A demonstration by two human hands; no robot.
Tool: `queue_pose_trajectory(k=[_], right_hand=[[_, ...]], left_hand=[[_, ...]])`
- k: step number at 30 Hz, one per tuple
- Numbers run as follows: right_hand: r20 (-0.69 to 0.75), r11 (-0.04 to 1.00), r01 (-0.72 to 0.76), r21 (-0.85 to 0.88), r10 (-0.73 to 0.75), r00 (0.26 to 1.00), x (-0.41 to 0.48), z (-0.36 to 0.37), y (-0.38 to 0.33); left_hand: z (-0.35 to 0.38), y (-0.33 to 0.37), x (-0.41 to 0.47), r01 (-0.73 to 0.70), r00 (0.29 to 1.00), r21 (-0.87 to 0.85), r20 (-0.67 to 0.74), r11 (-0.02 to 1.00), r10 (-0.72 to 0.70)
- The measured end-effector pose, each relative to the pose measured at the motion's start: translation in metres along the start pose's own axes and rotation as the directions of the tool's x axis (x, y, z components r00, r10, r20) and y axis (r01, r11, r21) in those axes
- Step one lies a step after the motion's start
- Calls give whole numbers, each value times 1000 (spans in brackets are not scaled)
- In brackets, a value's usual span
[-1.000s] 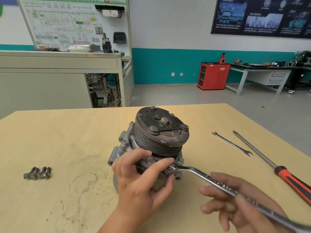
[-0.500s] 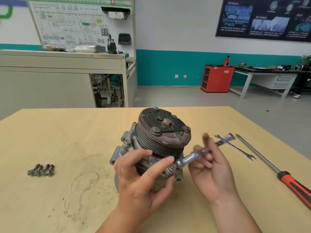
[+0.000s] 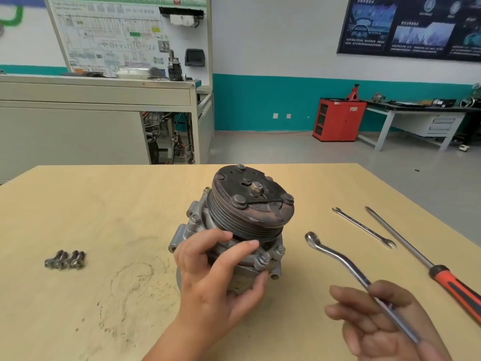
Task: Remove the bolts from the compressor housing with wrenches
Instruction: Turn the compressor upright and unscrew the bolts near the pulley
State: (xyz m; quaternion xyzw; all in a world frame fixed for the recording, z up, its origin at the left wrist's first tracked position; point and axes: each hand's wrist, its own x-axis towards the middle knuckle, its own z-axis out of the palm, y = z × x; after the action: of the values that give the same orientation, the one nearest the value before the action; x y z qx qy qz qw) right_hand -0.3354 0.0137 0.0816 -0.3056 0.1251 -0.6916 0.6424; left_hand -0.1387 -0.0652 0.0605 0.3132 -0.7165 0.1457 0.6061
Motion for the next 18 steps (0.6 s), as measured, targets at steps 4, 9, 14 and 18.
queue_pose_trajectory(k=[4, 9, 14, 18], right_hand=[[66, 990, -137, 22, 135, 989, 5, 11, 7], [97, 902, -359, -241, 390, 916, 4, 19, 27], [110, 649, -229, -725, 438, 892, -5, 23, 15], [303, 566, 138, -813, 209, 930, -12, 16, 10]], left_hand=[[0, 0, -1, 7, 1000, -5, -4, 1000, -7], [1, -1, -2, 19, 1000, -8, -8, 1000, -19], [0, -1, -2, -14, 1000, 5, 8, 1000, 14], [0, -2, -3, -18, 1000, 7, 15, 1000, 18]])
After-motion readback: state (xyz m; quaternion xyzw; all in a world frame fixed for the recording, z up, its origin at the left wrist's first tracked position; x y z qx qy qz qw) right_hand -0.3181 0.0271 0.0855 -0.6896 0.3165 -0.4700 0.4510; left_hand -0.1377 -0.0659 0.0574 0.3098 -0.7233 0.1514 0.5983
